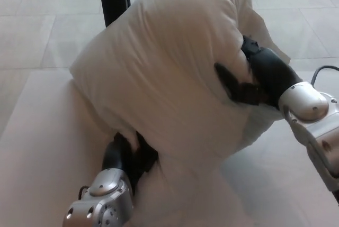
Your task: The robot uses its left hand to press on the left side of the pillow kept in the middle of the desk and uses its right hand to lift up and the right side of the pillow and turn it over
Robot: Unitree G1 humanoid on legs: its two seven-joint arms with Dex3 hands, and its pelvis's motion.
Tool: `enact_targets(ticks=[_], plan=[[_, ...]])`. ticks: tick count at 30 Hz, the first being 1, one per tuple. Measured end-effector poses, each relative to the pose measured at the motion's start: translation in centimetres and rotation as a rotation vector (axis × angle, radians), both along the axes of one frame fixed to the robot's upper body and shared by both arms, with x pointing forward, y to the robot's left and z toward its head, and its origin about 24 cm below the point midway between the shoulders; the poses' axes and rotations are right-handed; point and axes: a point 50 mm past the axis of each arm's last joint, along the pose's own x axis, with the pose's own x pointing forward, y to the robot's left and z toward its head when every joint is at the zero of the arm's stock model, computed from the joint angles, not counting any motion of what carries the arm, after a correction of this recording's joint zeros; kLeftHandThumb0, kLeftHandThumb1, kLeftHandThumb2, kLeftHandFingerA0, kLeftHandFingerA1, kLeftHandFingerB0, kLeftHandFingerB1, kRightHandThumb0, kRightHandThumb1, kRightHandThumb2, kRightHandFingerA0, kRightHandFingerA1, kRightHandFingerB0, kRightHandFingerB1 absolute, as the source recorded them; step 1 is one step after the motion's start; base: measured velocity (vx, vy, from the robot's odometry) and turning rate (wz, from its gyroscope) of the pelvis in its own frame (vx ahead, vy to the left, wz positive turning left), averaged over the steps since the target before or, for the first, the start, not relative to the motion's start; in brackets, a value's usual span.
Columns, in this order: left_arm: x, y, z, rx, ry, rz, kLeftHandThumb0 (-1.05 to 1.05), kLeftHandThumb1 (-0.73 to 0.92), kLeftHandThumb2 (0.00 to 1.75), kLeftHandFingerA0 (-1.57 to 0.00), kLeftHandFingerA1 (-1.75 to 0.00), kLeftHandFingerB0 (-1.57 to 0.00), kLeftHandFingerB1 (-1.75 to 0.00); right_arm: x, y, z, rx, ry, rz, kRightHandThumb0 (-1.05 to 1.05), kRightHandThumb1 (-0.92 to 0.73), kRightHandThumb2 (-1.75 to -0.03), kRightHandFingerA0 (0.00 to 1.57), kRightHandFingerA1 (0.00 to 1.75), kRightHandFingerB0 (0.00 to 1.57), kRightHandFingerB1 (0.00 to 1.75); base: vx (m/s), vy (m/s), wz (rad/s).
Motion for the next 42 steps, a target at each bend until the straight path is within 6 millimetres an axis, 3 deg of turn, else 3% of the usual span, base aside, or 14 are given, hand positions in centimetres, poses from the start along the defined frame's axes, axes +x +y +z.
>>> enact_targets(ticks=[1, 3, 4, 5, 7, 9, 13, 17, 23, 28, 36, 38, 41, 42], plan=[[-0.1, -0.2, 0.0, 0.017, -0.005, -0.005, -0.91, 0.87, 1.22, -0.12, -0.43, 0.0, -0.15, 0.0, 0.2, -0.3, -0.011, -0.002, 0.0, -0.79, -0.66, -0.61, 0.51, 1.18, 0.31, 0.48, 0.0, 0.0, 0.0], [-0.2, -0.5, -0.1, 0.05, -0.015, -0.014, -0.97, 0.92, 1.25, -0.08, -0.26, 0.0, -0.08, -0.1, 0.6, -0.8, -0.034, -0.006, -0.005, -0.77, -0.66, -0.6, 0.44, 1.03, 0.31, 0.5, 0.0, 0.0, 0.0], [-0.3, -0.7, -0.2, 0.063, -0.019, -0.018, -0.94, 0.74, 1.07, -0.21, -0.53, 0.0, 0.0, -0.2, 0.8, -1.1, -0.042, -0.007, -0.007, -0.75, -0.51, -0.94, 0.68, 1.03, 0.27, 0.58, 0.0, 0.0, 0.0], [-0.3, -0.7, -0.3, 0.07, -0.022, -0.016, -0.95, 0.72, 1.04, -0.18, -0.55, 0.0, 0.0, -0.2, 1.0, -1.4, -0.048, -0.008, -0.011, -0.67, -0.65, -0.6, 0.48, 1.02, 0.29, 0.51, 0.0, 0.0, 0.0], [-0.4, -0.7, -0.4, 0.072, -0.025, -0.008, -1.05, 0.81, 1.16, -0.07, -0.41, 0.0, -0.1, -0.3, 1.4, -2.0, -0.066, -0.011, -0.02, -0.62, -0.61, -0.61, 0.19, 0.76, 0.28, 0.53, 0.0, 0.0, 0.0], [-0.4, -0.6, -0.4, 0.071, -0.029, -0.004, -1.05, 0.82, 1.17, -0.03, -0.43, 0.0, -0.1, -0.4, 1.6, -2.4, -0.087, -0.016, -0.03, -0.59, -0.61, -0.58, 0.26, 0.67, 0.33, 0.5, 0.0, 0.0, 0.0], [-0.4, -0.5, -0.7, 0.07, -0.034, 0.005, -1.01, 0.75, 1.05, -0.09, -0.46, 0.0, 0.0, -0.5, 2.1, -3.2, -0.123, -0.034, -0.054, -0.56, -0.6, -0.59, 0.59, 0.99, 0.38, 0.54, 0.0, 0.0, 0.0], [-0.5, -0.4, -1.1, 0.067, -0.036, 0.014, -1.05, 0.79, 1.13, -0.05, -0.43, 0.0, -0.08, -0.6, 2.3, -3.6, -0.164, -0.049, -0.07, -0.56, -0.56, -0.59, 0.38, 0.69, 0.51, 0.54, 0.0, 0.0, 0.0], [-0.7, -0.2, -1.7, 0.062, -0.051, 0.028, -0.92, 0.73, 1.02, -0.16, -0.57, 0.0, 0.0, -0.7, 2.5, -4.2, -0.231, -0.072, -0.083, -0.51, -0.59, -0.58, 0.37, 0.66, 0.51, 0.53, 0.0, 0.0, 0.0], [-0.8, -0.1, -2.1, 0.056, -0.07, 0.04, -1.05, 0.8, 1.14, -0.07, -0.46, 0.0, -0.07, -0.8, 2.8, -4.7, -0.281, -0.087, -0.087, -0.53, -0.57, -0.56, 0.58, 0.95, 0.54, 0.58, 0.0, 0.0, 0.0], [-0.9, -0.1, -2.6, 0.053, -0.1, 0.052, -1.04, 0.78, 1.12, -0.19, -0.57, 0.0, -0.06, -0.9, 3.1, -5.2, -0.351, -0.119, -0.084, -0.54, -0.58, -0.58, 0.56, 0.77, 0.52, 0.56, 0.0, 0.0, 0.0], [-1.0, -0.1, -2.7, 0.053, -0.107, 0.053, -1.05, 0.8, 1.12, -0.07, -0.29, 0.0, -0.06, -1.0, 3.1, -5.3, -0.357, -0.121, -0.084, -0.58, -0.59, -0.58, 0.51, 0.76, 0.48, 0.59, 0.0, 0.0, 0.0], [-1.0, -0.2, -2.8, 0.052, -0.12, 0.053, -1.05, 0.79, 1.09, -0.11, -0.54, 0.0, -0.04, -1.1, 3.1, -5.4, -0.362, -0.121, -0.086, -0.59, -0.59, -0.58, 0.44, 0.79, 0.44, 0.58, 0.0, 0.0, 0.0], [-1.1, -0.3, -2.8, 0.053, -0.127, 0.052, -0.82, 0.87, 0.68, -0.14, -0.73, 0.0, 0.0, -1.2, 3.1, -5.5, -0.36, -0.121, -0.086, -0.59, -0.58, -0.58, 0.53, 0.99, 0.42, 0.56, 0.0, 0.0, 0.0]])
